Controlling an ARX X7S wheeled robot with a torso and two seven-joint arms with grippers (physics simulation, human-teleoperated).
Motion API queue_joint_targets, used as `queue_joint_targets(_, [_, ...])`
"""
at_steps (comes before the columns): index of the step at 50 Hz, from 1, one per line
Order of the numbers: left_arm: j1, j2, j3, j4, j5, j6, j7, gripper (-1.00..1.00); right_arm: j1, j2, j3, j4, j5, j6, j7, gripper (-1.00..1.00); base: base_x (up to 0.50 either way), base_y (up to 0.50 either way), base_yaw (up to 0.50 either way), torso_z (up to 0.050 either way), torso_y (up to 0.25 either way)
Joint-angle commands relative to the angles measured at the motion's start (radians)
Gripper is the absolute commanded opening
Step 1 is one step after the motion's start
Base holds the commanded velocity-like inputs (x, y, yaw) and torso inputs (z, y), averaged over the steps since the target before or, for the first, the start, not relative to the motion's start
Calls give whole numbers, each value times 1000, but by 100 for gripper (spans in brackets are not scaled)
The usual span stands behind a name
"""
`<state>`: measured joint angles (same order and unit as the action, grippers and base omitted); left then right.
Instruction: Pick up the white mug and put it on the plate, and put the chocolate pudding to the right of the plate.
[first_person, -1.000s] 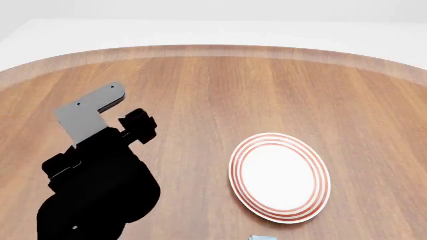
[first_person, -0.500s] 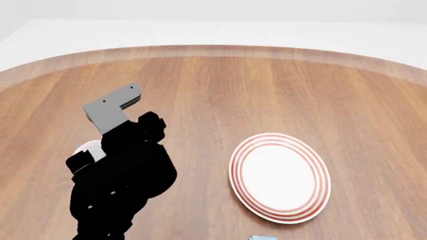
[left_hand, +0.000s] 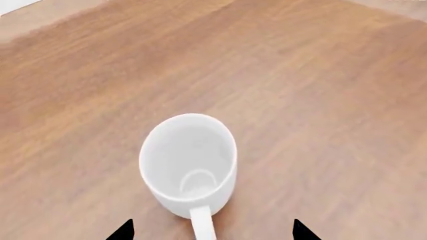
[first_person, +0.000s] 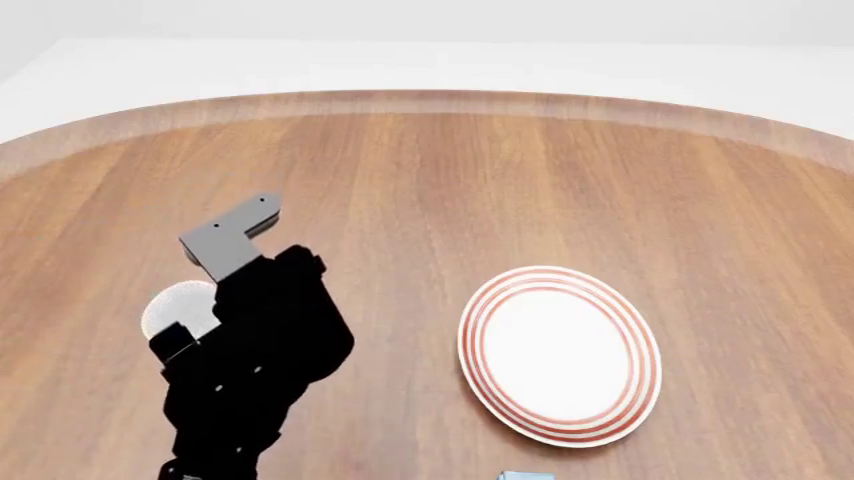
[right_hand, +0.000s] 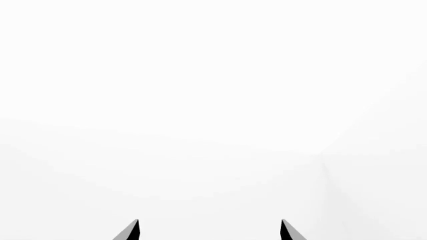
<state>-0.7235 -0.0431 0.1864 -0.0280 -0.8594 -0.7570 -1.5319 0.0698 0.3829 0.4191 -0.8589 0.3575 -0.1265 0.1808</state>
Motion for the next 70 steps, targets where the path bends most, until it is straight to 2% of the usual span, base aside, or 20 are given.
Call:
queue_joint_targets(1, [4, 8, -10, -101, 23, 78, 67, 100, -5, -17, 16, 4, -18, -8, -22, 100, 0, 0, 0, 0, 0])
queue_joint_targets(55, [-28, -16, 44, -489, 5, 270, 258, 100, -14, -3, -2, 5, -25, -9, -8, 100, 0, 0, 0, 0, 0])
queue_joint_targets(56, [-28, -17, 45, -491, 6, 272, 258, -100, -14, -3, -2, 5, -27, -9, -8, 100, 0, 0, 0, 0, 0])
queue_joint_targets(70, [-43, -27, 55, -536, 3, 286, 271, -100, -20, -3, -10, 8, -29, -16, -6, 100, 0, 0, 0, 0, 0])
